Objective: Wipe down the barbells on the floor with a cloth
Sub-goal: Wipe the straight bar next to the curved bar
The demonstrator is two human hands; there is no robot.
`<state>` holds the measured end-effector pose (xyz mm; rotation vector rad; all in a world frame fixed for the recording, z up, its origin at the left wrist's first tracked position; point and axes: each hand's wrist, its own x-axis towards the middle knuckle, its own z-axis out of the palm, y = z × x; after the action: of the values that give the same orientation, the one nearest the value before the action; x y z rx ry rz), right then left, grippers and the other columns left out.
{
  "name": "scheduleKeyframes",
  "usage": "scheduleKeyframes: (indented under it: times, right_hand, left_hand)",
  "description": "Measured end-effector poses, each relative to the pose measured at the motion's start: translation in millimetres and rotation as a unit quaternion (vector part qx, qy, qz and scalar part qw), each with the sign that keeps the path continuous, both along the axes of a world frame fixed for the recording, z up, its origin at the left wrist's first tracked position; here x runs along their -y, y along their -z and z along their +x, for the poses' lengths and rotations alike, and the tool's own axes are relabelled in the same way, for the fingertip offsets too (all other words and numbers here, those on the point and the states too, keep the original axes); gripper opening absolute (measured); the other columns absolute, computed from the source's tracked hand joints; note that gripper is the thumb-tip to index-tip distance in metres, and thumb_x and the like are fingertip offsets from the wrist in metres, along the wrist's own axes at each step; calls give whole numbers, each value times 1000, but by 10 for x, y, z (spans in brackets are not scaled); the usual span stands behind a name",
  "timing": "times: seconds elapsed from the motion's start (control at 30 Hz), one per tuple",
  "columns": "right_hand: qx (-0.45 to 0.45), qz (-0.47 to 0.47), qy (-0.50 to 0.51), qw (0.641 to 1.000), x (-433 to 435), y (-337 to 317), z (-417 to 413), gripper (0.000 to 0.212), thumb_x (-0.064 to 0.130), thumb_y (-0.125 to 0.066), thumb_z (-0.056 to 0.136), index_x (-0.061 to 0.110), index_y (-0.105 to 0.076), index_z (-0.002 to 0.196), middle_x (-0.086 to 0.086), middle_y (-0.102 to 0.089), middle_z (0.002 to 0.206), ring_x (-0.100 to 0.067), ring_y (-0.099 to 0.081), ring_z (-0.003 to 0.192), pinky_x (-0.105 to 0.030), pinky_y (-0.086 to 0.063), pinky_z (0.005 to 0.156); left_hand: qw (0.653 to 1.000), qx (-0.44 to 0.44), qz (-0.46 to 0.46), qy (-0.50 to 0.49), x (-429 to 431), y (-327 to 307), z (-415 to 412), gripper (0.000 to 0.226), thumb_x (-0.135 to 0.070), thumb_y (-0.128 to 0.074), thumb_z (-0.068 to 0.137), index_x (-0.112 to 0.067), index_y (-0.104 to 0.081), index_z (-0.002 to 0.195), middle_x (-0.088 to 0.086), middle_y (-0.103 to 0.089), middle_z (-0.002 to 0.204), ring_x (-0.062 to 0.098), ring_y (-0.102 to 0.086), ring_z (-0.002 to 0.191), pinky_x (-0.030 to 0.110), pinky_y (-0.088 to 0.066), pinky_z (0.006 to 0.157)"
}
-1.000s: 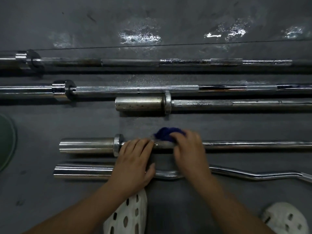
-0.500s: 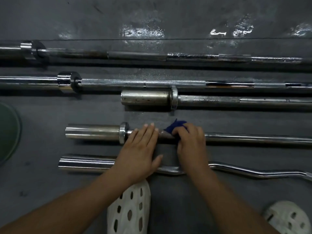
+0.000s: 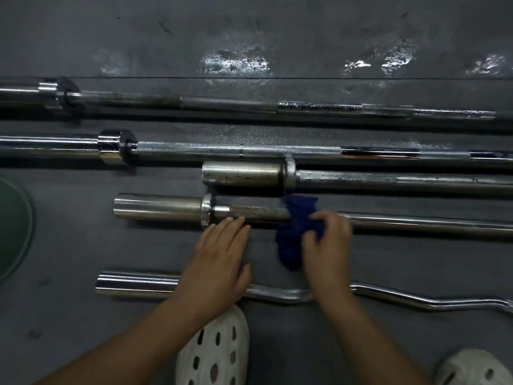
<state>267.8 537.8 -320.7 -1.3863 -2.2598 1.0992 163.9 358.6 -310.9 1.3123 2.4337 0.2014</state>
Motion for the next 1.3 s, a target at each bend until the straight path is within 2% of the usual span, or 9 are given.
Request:
scheduleKeyframes:
  times: [0.07, 0.2, 0.33, 0.43, 0.53, 0.63, 0.8, 1.1, 1.3]
  right_hand:
    - [14, -69, 160, 985, -2, -12, -18, 31, -3, -57, 82, 22, -49, 98, -5, -51, 108, -15, -52, 86, -22, -37, 77]
    - [-17, -243, 0, 970, 524, -61, -488, 35, -4, -62, 76, 29, -50, 78, 5, -60, 79, 2, -54, 66, -19, -43, 66]
    - [-101, -103, 174, 974, 97, -151, -437, 30, -2, -57, 79, 26, -58, 89, -5, -58, 102, -6, -56, 82, -26, -49, 83]
    - [47, 71, 33, 996, 186, -76, -301, 35, 6, -62, 78, 20, -65, 110, -10, -47, 129, -26, -44, 116, -38, -39, 104]
    - [53, 50, -175, 982, 404, -8, -334, 43, 2, -62, 74, 16, -66, 115, -8, -49, 128, -28, -41, 118, -38, -39, 105]
    - [-8, 4, -169, 986, 260, -12, -357, 43, 2, -60, 78, 18, -64, 118, -2, -47, 123, -21, -48, 117, -31, -39, 104]
    - [94, 103, -292, 946, 430, 4, -537, 56, 3, -63, 71, 21, -62, 124, -7, -53, 135, -31, -43, 115, -40, -42, 100]
    - [149, 64, -219, 962, 445, -67, -342, 44, 4, -57, 80, 18, -61, 122, -5, -59, 122, -24, -51, 110, -37, -47, 89]
    - [60, 40, -388, 919, 895, -100, -399, 47, 10, -49, 80, 18, -59, 126, 0, -63, 118, -19, -57, 102, -37, -49, 87]
  left_hand:
    - [1000, -4, 1, -3, 4, 33, -45, 66, -37, -50, 84, -7, -48, 143, 12, -45, 149, 29, -40, 139, 48, -34, 115]
    - [1000, 18, 7, -12, -70, 12, -59, 70, -31, -56, 79, -6, -46, 143, 14, -44, 149, 31, -40, 138, 46, -29, 117]
    - [1000, -12, 24, -1, -40, -25, -152, 70, -28, -56, 78, -6, -46, 144, 13, -44, 150, 29, -38, 138, 40, -24, 117]
    - [999, -25, 22, -4, -81, -17, -169, 68, -27, -58, 77, -6, -49, 142, 12, -47, 148, 29, -37, 140, 36, -15, 118]
    - [999, -22, 26, -5, -87, -23, -138, 66, -28, -56, 78, -8, -50, 141, 10, -48, 147, 28, -37, 141, 40, -14, 120]
    - [999, -36, 39, -2, -14, -47, -187, 60, -27, -59, 77, -9, -55, 135, 9, -50, 145, 29, -40, 140, 49, -22, 119]
    - [999, -35, 26, -15, 9, -48, -298, 59, -27, -54, 80, -11, -53, 136, 7, -50, 145, 26, -37, 141, 47, -21, 119]
    - [999, -9, 14, -30, 122, 27, -317, 61, -35, -41, 85, -10, -47, 141, 9, -47, 148, 26, -38, 140, 43, -24, 119]
    - [996, 61, 28, -66, 272, 59, -338, 61, -31, -41, 90, -4, -43, 144, 15, -48, 147, 27, -46, 133, 39, -31, 116]
